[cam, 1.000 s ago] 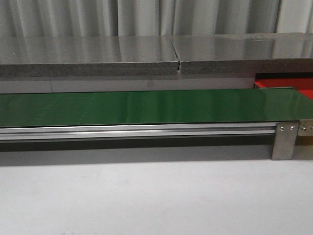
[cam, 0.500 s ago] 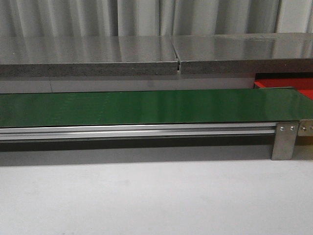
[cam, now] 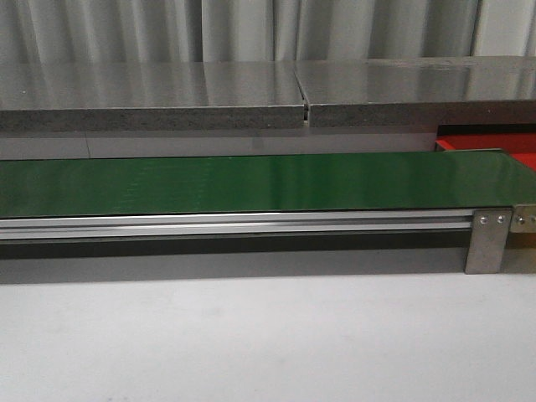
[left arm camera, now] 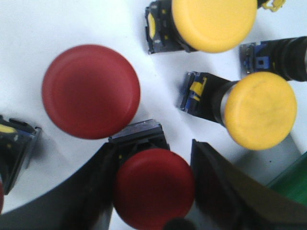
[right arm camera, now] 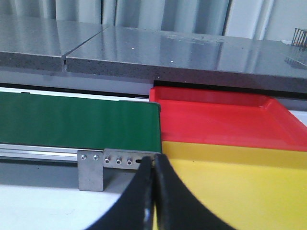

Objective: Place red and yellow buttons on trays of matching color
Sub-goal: 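Carry the yellow button onto the green belt and open the left gripper, then grasp a red button from the pile with the left gripper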

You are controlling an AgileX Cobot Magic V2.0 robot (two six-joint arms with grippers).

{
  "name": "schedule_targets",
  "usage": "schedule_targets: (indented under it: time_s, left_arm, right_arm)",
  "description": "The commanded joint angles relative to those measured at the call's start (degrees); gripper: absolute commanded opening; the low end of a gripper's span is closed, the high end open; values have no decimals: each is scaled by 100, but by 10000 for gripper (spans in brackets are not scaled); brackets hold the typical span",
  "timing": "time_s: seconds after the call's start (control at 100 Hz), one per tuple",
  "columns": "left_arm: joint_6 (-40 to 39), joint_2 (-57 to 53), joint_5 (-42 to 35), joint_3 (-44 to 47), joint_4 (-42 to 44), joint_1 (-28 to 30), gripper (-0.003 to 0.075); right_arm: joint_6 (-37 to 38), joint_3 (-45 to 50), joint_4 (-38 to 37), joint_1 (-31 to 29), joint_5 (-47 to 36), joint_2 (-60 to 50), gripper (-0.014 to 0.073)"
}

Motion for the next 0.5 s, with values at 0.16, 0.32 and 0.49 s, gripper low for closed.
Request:
schedule_targets:
  time_s: [0.16, 0.32, 0.49]
  left_arm:
    - [4, -348, -108, -191, -109, -1, 221]
    - [381, -675, 77, -191, -109, -1, 221]
    - [677, -1151, 295, -191, -109, -33, 221]
  right_arm:
    - [-5, -55, -15, 9, -423, -88, -67]
    - [-5, -55, -15, 9, -423, -88, -67]
    - [-5, -55, -15, 9, -423, -88, -67]
